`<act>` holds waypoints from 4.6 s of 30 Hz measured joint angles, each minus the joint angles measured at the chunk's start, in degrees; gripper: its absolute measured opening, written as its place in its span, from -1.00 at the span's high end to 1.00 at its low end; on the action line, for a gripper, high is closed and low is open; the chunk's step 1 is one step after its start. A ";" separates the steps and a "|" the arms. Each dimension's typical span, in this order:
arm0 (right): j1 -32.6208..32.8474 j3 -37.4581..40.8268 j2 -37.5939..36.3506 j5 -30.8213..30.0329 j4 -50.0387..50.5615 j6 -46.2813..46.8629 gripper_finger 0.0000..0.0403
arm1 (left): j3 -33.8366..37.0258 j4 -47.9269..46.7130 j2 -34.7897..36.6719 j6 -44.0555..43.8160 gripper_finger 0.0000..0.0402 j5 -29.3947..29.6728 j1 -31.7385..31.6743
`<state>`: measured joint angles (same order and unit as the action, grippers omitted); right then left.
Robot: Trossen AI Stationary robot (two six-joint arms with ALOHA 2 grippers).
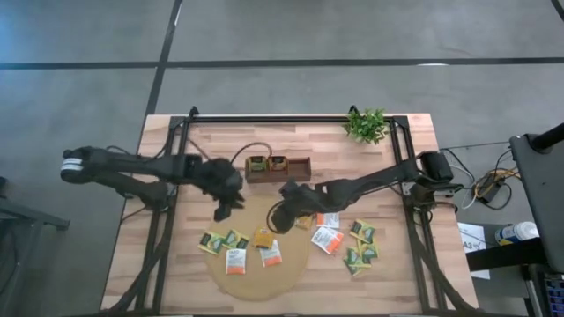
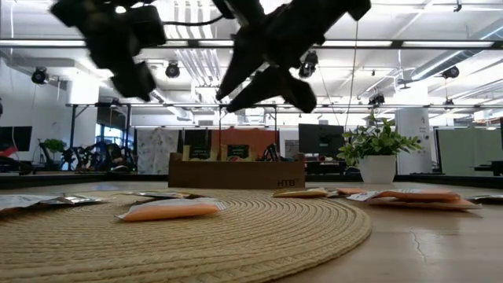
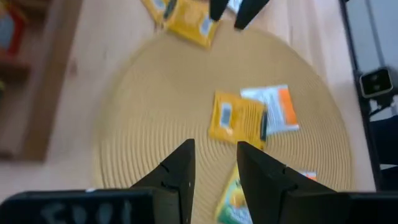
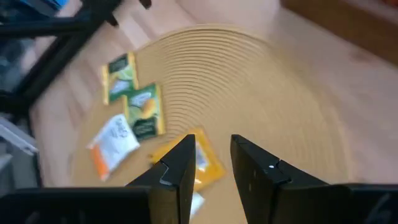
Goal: Pick & Place Tea
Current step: Put the orange tea bag into the right section of the wooden organizer
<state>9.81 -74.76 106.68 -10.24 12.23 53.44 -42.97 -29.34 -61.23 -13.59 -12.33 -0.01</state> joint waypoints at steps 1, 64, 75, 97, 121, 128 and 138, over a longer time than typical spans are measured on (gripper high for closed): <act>0.15 0.00 0.48 0.03 -1.00 0.86 0.50 | 1.09 0.03 0.98 -1.59 0.44 1.38 1.73; 30.20 16.01 -9.28 -11.48 19.63 61.18 0.96 | -16.18 30.52 -35.38 -19.27 0.44 -3.00 10.82; 30.28 27.08 -12.98 -13.68 8.09 53.69 0.96 | -28.10 26.98 -47.70 -27.72 0.44 3.92 10.06; 31.23 31.99 -15.60 -13.96 -2.09 46.83 0.96 | -36.52 21.09 -52.74 -32.56 0.44 9.94 6.95; 27.67 32.68 -8.69 -12.48 -4.90 47.74 0.96 | -36.39 20.80 -53.38 -30.83 0.44 8.68 5.70; 27.62 32.78 -8.66 -12.48 -5.51 47.02 0.96 | -36.35 24.43 -57.41 -34.10 0.44 3.68 5.69; 27.64 32.79 -8.58 -12.41 -5.80 47.02 0.96 | -36.30 27.83 -58.86 -33.05 0.33 3.09 5.72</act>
<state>37.45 -41.98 98.10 -22.65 6.44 100.47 -79.26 -1.51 -120.09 -46.63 -9.24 5.72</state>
